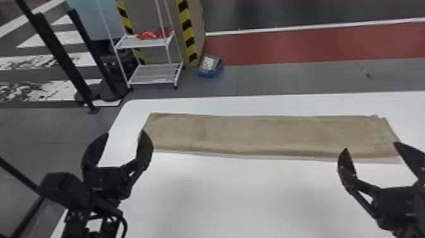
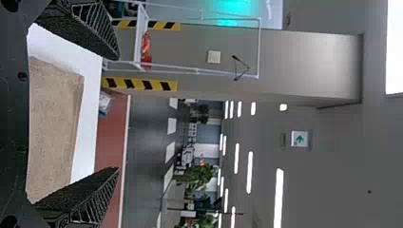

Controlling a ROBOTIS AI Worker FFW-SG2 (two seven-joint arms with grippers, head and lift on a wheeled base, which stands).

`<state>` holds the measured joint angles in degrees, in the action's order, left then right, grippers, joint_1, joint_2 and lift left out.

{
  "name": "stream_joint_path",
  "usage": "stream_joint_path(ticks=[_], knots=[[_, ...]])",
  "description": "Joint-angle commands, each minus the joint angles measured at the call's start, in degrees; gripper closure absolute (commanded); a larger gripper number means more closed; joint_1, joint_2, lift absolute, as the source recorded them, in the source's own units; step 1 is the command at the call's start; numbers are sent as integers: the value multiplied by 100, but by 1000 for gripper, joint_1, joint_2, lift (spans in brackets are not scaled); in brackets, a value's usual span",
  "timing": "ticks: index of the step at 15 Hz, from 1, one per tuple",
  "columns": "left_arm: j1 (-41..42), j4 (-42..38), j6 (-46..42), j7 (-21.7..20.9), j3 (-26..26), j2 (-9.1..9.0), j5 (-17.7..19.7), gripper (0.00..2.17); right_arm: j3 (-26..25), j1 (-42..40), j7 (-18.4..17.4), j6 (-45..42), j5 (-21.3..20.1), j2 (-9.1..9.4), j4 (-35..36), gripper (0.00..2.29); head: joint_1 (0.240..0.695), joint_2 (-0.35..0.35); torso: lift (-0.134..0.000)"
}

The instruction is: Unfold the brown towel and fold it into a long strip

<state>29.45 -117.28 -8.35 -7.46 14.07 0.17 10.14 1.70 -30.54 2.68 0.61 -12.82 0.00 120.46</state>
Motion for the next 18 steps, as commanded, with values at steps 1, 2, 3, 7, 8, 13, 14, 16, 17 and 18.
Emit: stream_joint_path(ticks=[1, 2, 3, 7, 8, 13, 14, 16, 17, 18], knots=[[351, 179, -1278, 562, -722, -32, -741, 56, -3, -118, -65, -364, 139, 5, -172, 151, 695, 181, -125], [430, 328, -1928, 975, -985, -32, -1559, 56, -3, -145, -101, -382, 183, 5, -207, 151, 695, 158, -125], [518, 355, -2034, 1098, -1109, -32, -2007, 56, -3, -180, -118, -575, 218, 5, -251, 151, 695, 143, -125], [747, 108, -891, 1001, -1267, -32, -2033, 60, -12, -277, -206, -1014, 429, -18, -400, 151, 695, 53, -125], [729, 38, -364, 887, -1223, -32, -1989, 60, 50, -268, -276, -1050, 447, -9, -409, 151, 695, 39, -125], [615, 21, -30, 799, -915, -32, -1567, 56, 191, -329, -338, -1155, 464, -18, -304, 151, 695, 87, -125], [580, 38, -30, 852, -915, -32, -1515, 56, 199, -329, -338, -1155, 499, -18, -312, 151, 695, 97, -125], [518, 126, -135, 975, -915, -32, -1506, 53, 182, -329, -329, -1155, 552, -53, -321, 151, 695, 114, -125], [501, 144, -135, 975, -906, -32, -1497, 56, 173, -321, -329, -1137, 649, -70, -330, 151, 695, 118, -125], [501, 144, -135, 957, -898, -32, -1480, 56, 155, -321, -329, -1137, 702, -88, -348, 151, 695, 121, -125]])
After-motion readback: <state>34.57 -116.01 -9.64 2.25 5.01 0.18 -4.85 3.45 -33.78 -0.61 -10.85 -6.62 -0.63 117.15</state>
